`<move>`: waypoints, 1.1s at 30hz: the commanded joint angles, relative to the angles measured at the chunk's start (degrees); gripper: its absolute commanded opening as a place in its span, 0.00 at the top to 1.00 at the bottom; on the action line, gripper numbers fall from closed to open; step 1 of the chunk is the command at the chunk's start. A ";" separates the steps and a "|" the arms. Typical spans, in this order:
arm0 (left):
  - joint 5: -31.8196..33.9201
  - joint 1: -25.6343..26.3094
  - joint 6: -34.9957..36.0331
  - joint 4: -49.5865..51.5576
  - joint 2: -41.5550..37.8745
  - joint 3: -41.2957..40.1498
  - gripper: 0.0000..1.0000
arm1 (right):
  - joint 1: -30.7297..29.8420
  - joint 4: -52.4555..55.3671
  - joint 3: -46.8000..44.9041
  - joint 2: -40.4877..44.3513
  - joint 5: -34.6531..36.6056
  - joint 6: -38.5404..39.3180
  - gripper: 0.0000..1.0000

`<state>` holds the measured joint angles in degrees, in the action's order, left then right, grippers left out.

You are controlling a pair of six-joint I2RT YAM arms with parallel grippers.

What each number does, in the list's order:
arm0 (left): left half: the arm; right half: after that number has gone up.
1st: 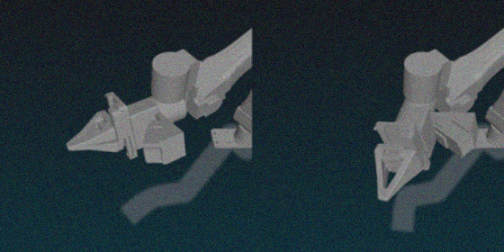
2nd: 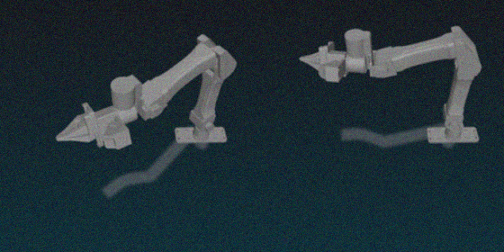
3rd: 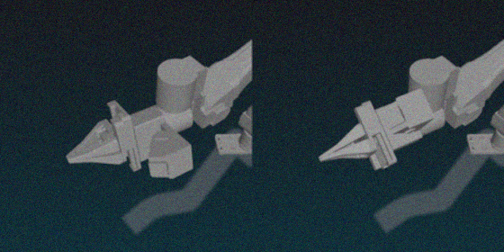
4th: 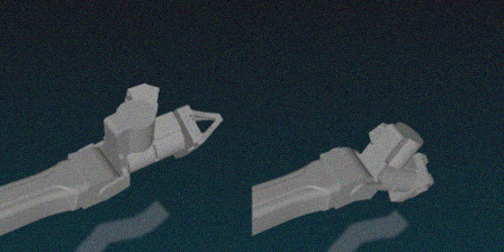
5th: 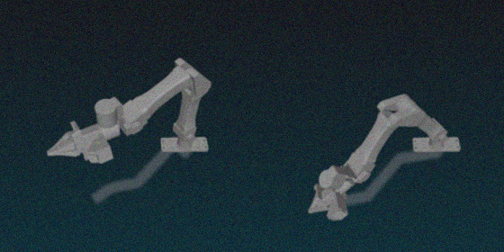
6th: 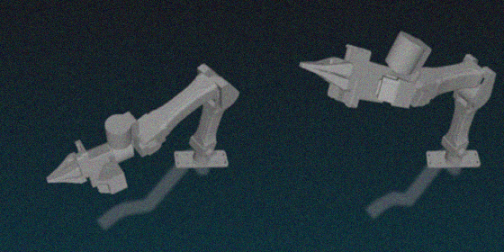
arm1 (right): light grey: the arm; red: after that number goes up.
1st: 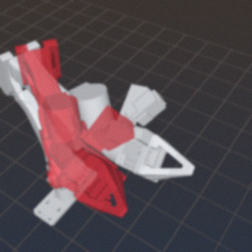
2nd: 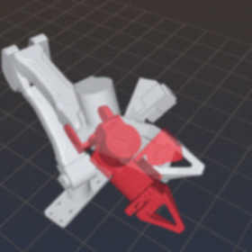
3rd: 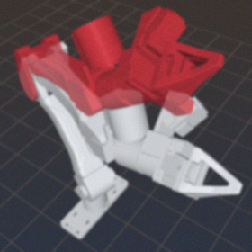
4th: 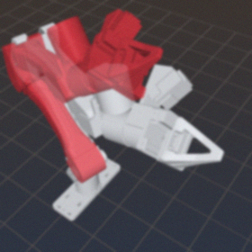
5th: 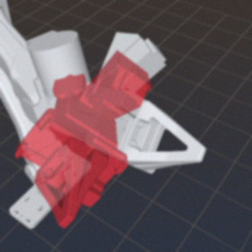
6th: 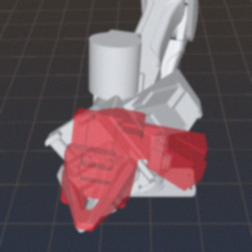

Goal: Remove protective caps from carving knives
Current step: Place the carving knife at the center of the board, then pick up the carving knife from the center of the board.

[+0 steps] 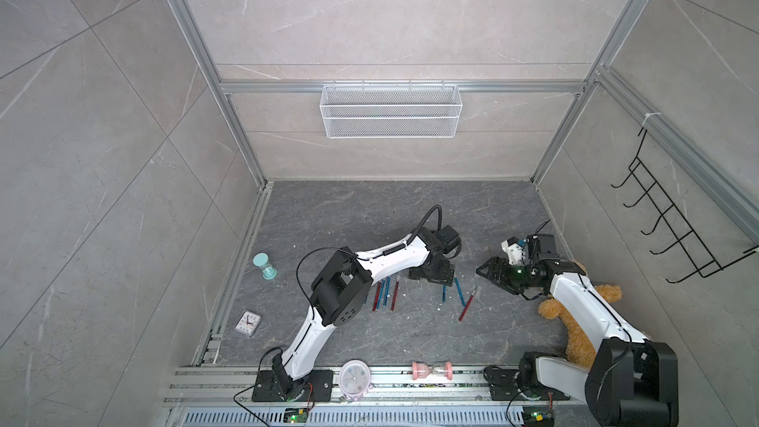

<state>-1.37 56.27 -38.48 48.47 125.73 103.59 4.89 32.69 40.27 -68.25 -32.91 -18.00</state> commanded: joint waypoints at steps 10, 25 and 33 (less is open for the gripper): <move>0.36 0.13 -2.17 0.89 -4.17 1.24 0.11 | -2.94 -2.72 -5.85 5.05 -6.84 -0.74 0.12; -0.94 -0.35 -3.05 -1.20 -5.90 -0.57 0.11 | -12.05 -12.74 -11.91 5.23 -4.91 -8.58 0.15; 0.97 -1.29 -3.22 -1.16 -9.54 -5.97 0.11 | -11.98 -12.71 -9.32 3.65 -4.76 -8.67 0.15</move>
<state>-1.54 55.61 -40.58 46.76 120.51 99.29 -6.85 20.84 28.99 -63.77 -38.17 -26.00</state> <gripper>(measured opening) 0.886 0.850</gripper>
